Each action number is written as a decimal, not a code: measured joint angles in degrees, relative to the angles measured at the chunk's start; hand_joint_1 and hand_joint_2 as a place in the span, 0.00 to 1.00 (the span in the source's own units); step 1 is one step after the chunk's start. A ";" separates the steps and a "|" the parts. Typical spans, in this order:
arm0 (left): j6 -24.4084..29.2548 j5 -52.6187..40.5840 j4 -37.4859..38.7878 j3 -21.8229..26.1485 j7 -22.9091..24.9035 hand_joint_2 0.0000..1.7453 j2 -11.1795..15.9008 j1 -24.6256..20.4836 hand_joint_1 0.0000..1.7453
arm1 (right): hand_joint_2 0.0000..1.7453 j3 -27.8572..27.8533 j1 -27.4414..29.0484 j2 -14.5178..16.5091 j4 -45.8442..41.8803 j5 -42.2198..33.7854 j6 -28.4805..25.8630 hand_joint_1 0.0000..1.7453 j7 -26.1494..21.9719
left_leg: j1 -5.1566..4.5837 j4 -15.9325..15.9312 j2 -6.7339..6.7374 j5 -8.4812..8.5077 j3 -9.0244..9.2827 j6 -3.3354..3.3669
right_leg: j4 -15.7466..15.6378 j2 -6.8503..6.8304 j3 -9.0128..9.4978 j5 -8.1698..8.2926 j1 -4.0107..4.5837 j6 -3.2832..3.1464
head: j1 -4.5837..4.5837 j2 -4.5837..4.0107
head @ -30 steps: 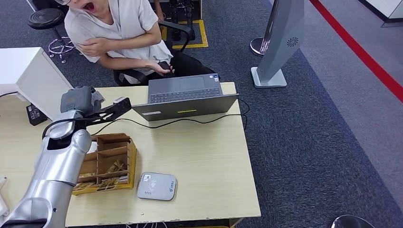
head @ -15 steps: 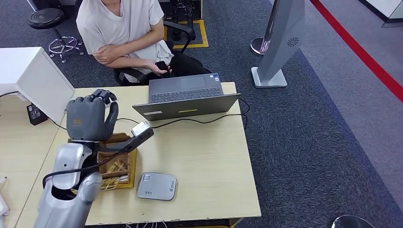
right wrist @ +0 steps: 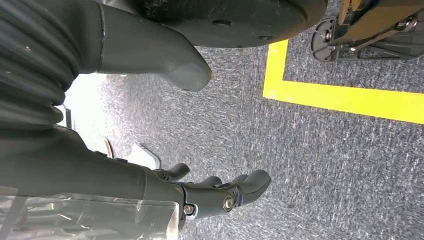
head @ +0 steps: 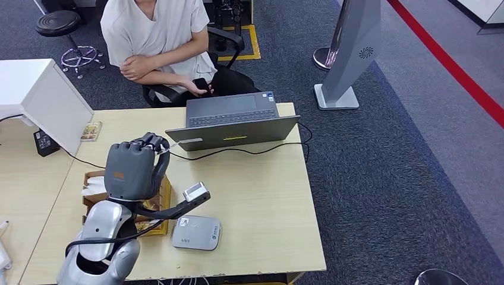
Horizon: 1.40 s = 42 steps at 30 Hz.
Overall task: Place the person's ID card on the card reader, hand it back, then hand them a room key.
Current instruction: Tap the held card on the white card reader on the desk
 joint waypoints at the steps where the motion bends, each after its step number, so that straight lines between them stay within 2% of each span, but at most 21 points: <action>1: -0.16 -0.01 -0.01 -0.13 0.00 1.00 0.02 0.11 1.00 | 1.00 -0.02 0.00 0.01 -0.01 0.00 0.00 0.00 0.01 | 0.00 0.00 0.00 0.00 0.00 0.00 | 0.00 0.00 0.00 0.00 0.00 0.00 | -0.01 0.00; 4: -2.71 -0.09 1.16 -1.95 0.32 1.00 0.09 1.54 1.00 | 1.00 -0.20 0.01 0.02 -0.03 0.07 0.07 0.00 0.38 | 0.00 0.00 0.00 0.00 0.00 0.00 | 0.00 0.00 0.00 0.00 0.00 0.00 | -0.01 0.00; 9: -9.08 1.78 17.39 -6.98 1.88 1.00 -0.11 6.05 1.00 | 1.00 -0.90 0.02 0.02 -0.22 0.21 0.70 0.00 1.75 | 0.00 0.00 0.03 0.00 -0.03 0.00 | 0.00 0.01 -0.02 0.00 0.00 0.00 | 0.00 0.00; 20: -10.35 4.44 20.58 -7.58 1.18 1.00 -0.06 5.99 1.00 | 1.00 -0.91 0.02 0.02 -0.28 1.08 0.85 0.00 1.79 | 0.00 0.00 0.00 0.00 0.05 0.00 | 0.00 -0.04 0.10 0.00 0.00 0.00 | 0.00 0.00; 23: -8.71 4.17 20.90 -7.76 1.28 1.00 -0.06 5.59 1.00 | 1.00 -0.92 0.03 0.02 -0.28 1.06 0.86 0.00 1.76 | 0.00 0.00 0.00 0.02 0.10 0.02 | 0.00 -0.04 0.13 0.01 0.00 -0.01 | -0.01 0.00; 27: -1.70 0.46 18.32 -7.80 3.04 1.00 -0.67 5.30 1.00 | 1.00 -1.13 0.07 0.02 -0.28 1.09 0.35 0.00 1.34 | 0.00 0.01 -0.02 0.08 0.04 0.03 | 0.01 -0.06 0.06 0.05 0.00 -0.05 | -0.01 0.00; 30: 3.62 -2.51 13.08 -7.02 3.96 1.00 -1.79 3.86 1.00 | 1.00 -1.20 0.08 0.04 -0.28 1.57 -0.12 0.00 0.85 | -0.01 0.01 -0.08 0.10 -0.01 0.05 | 0.01 -0.13 0.06 0.05 0.00 -0.04 | 0.01 0.00; 35: 7.86 -4.70 7.11 -3.12 4.51 1.00 -2.21 -0.69 1.00 | 1.00 -1.15 0.07 0.04 -0.25 3.20 -0.09 0.00 0.72 | 0.00 0.01 -0.09 0.11 -0.01 0.05 | 0.02 -0.15 0.05 0.05 0.00 -0.05 | 0.00 0.00; 39: 8.56 -4.52 6.42 2.47 4.49 1.00 -2.11 -6.08 1.00 | 1.00 -0.85 0.02 0.04 -0.21 4.41 0.19 0.00 0.72 | 0.02 0.00 -0.10 0.17 0.00 -0.04 | 0.05 -0.16 0.04 0.07 0.02 -0.07 | -0.01 0.00; 42: 7.88 -5.28 9.80 7.25 5.32 1.00 -1.87 -11.71 1.00 | 1.00 -0.45 -0.03 0.04 -0.21 5.40 0.52 0.00 0.72 | 0.04 0.00 -0.10 0.23 0.00 -0.05 | 0.07 -0.16 0.04 0.10 0.04 -0.11 | -0.01 0.00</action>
